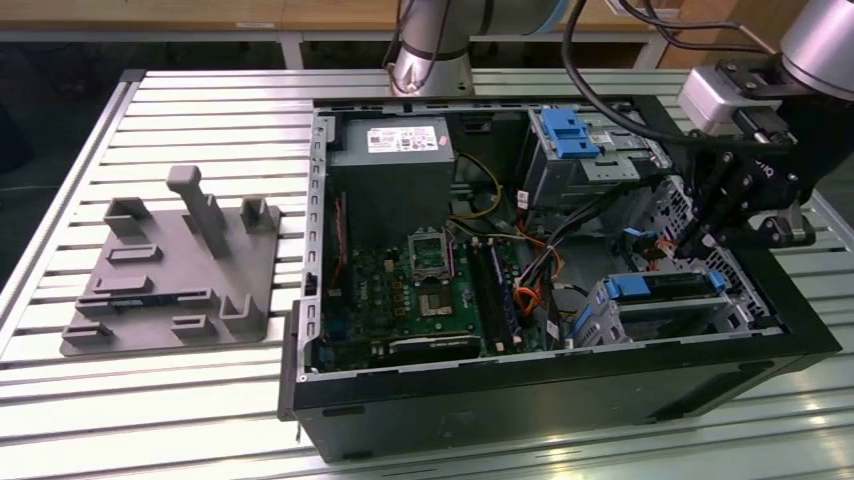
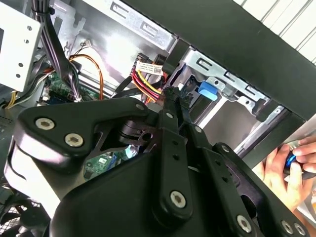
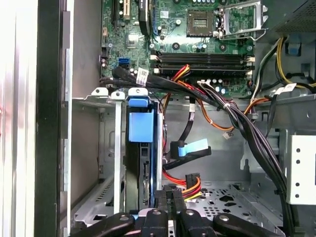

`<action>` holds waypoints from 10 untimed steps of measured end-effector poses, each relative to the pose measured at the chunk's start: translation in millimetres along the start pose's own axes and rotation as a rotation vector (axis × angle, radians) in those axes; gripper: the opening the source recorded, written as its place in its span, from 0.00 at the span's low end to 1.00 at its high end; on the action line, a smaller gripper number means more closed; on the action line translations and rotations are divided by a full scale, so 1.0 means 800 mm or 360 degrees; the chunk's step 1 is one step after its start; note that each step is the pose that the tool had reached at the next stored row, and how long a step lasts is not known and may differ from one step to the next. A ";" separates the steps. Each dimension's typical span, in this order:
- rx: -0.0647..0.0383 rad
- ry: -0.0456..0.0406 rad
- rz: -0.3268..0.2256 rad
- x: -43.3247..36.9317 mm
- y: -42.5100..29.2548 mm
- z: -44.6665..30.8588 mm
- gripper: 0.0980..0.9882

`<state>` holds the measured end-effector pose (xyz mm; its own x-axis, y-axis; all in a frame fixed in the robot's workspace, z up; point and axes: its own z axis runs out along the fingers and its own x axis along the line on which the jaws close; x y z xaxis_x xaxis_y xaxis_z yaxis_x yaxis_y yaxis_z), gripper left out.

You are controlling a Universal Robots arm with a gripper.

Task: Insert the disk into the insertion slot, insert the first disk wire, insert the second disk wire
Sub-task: 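Insert the first disk wire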

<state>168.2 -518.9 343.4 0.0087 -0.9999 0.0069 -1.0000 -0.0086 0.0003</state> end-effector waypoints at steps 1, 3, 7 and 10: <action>0.0000 -0.0007 0.0000 0.001 0.0003 0.0000 0.07; 0.0000 -0.0011 -0.0001 0.002 0.0002 -0.0001 0.07; 0.0000 -0.0010 0.0010 0.002 0.0006 0.0000 0.07; 0.0000 -0.0010 0.0072 0.002 0.0006 0.0002 0.07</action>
<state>167.7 -520.7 343.2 -0.0366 -0.9993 0.0007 -0.9993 0.0366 0.0001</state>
